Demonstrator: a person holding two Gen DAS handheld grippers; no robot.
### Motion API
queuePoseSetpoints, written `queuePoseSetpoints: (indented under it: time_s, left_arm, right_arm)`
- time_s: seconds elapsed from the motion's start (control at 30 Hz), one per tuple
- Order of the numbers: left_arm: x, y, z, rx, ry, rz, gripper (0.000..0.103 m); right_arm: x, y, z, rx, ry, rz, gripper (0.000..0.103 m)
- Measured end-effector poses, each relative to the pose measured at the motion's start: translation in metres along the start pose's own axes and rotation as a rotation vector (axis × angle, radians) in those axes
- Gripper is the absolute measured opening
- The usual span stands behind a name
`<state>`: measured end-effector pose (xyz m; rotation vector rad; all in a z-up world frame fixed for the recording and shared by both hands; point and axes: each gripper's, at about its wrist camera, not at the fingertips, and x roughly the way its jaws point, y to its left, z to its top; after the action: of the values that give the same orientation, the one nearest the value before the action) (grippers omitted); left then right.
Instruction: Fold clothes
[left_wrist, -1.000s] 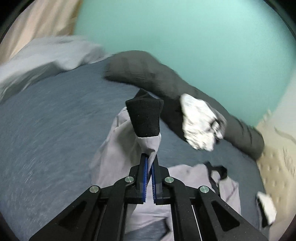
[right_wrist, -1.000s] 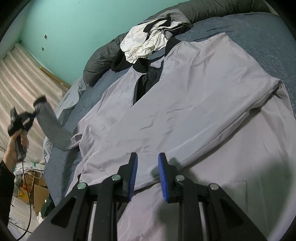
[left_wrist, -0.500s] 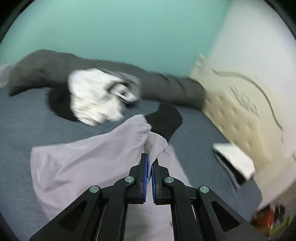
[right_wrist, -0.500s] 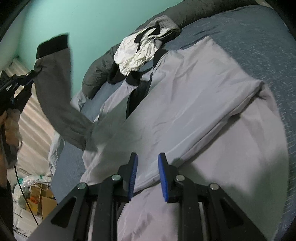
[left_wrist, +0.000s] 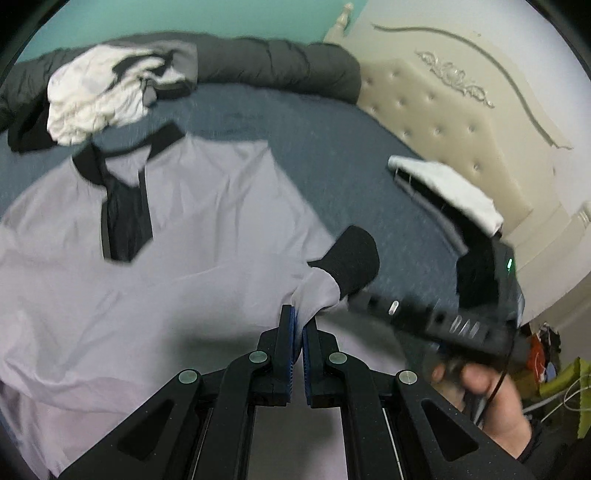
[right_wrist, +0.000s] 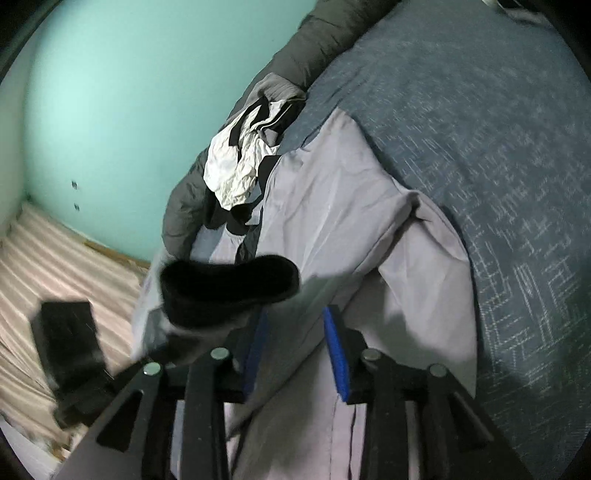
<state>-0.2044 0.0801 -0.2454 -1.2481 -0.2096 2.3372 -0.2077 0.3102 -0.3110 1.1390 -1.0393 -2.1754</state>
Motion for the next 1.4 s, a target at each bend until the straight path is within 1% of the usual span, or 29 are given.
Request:
queuePoseSetpoints:
  time_s: [0.07, 0.13, 0.2, 0.23, 0.3, 0.33, 0.37, 0.43, 0.57, 0.77, 0.87, 0.9, 0.93, 1.0, 1.03, 1.1, 1.27, 1.33, 1.4]
  left_arm:
    - [0.007, 0.001, -0.01, -0.001, 0.019, 0.004, 0.004]
    - [0.014, 0.003, -0.021, -0.001, 0.039, 0.008, 0.004]
    - [0.021, 0.004, -0.031, -0.002, 0.058, 0.012, 0.005]
    - [0.019, 0.005, -0.033, -0.005, 0.057, 0.012, 0.006]
    - [0.014, 0.007, -0.035, -0.014, 0.05, 0.009, 0.013]
    - [0.011, 0.008, -0.036, -0.018, 0.047, 0.008, 0.021]
    - [0.008, 0.009, -0.037, -0.023, 0.043, 0.007, 0.035]
    - [0.003, 0.01, -0.039, -0.031, 0.037, 0.005, 0.049]
    - [-0.008, 0.015, -0.043, -0.048, 0.022, 0.007, 0.049]
    - [-0.023, 0.042, -0.045, -0.103, 0.014, 0.087, 0.049]
    - [-0.027, 0.053, -0.046, -0.127, 0.008, 0.101, 0.049]
    - [-0.029, 0.057, -0.046, -0.134, 0.005, 0.106, 0.049]
    - [-0.032, 0.06, -0.046, -0.138, 0.001, 0.113, 0.049]
    - [-0.039, 0.065, -0.046, -0.143, -0.008, 0.127, 0.049]
    - [-0.042, 0.068, -0.047, -0.146, -0.012, 0.131, 0.049]
    - [-0.051, 0.075, -0.048, -0.153, -0.022, 0.146, 0.049]
    - [-0.083, 0.101, -0.06, -0.199, -0.058, 0.195, 0.049]
    - [-0.096, 0.113, -0.067, -0.228, -0.07, 0.211, 0.049]
    - [-0.109, 0.127, -0.074, -0.261, -0.082, 0.223, 0.049]
  right_arm:
    - [-0.002, -0.004, 0.001, 0.024, -0.007, 0.005, 0.038]
    - [-0.003, -0.007, 0.003, 0.046, -0.016, 0.022, 0.049]
    - [-0.004, -0.008, 0.005, 0.067, -0.024, 0.038, 0.051]
    - [-0.004, -0.008, 0.005, 0.073, -0.024, 0.04, 0.054]
    - [0.001, -0.006, 0.005, 0.054, 0.0, 0.012, 0.056]
    - [0.004, -0.005, 0.005, 0.046, 0.012, 0.002, 0.056]
    - [0.006, -0.003, 0.004, 0.038, 0.023, 0.003, 0.056]
    - [0.012, 0.0, 0.002, 0.024, 0.046, 0.006, 0.057]
    - [0.02, 0.001, -0.001, 0.01, 0.073, -0.001, 0.06]
    - [0.03, 0.003, -0.007, -0.027, 0.105, -0.075, 0.06]
    - [0.036, 0.003, -0.01, -0.057, 0.121, -0.096, 0.06]
    - [0.038, 0.003, -0.011, -0.066, 0.126, -0.102, 0.057]
    - [0.038, 0.003, -0.012, -0.07, 0.127, -0.102, 0.041]
    - [0.038, 0.003, -0.015, -0.072, 0.125, -0.091, 0.017]
    - [0.037, 0.005, -0.015, -0.076, 0.119, -0.086, 0.012]
    - [0.032, 0.011, -0.016, -0.09, 0.101, -0.075, 0.006]
    - [0.011, 0.031, -0.019, -0.103, 0.048, -0.056, 0.003]
    - [-0.001, 0.041, -0.021, -0.122, 0.028, -0.062, 0.003]
    - [-0.02, 0.053, -0.024, -0.143, 0.001, -0.061, 0.003]
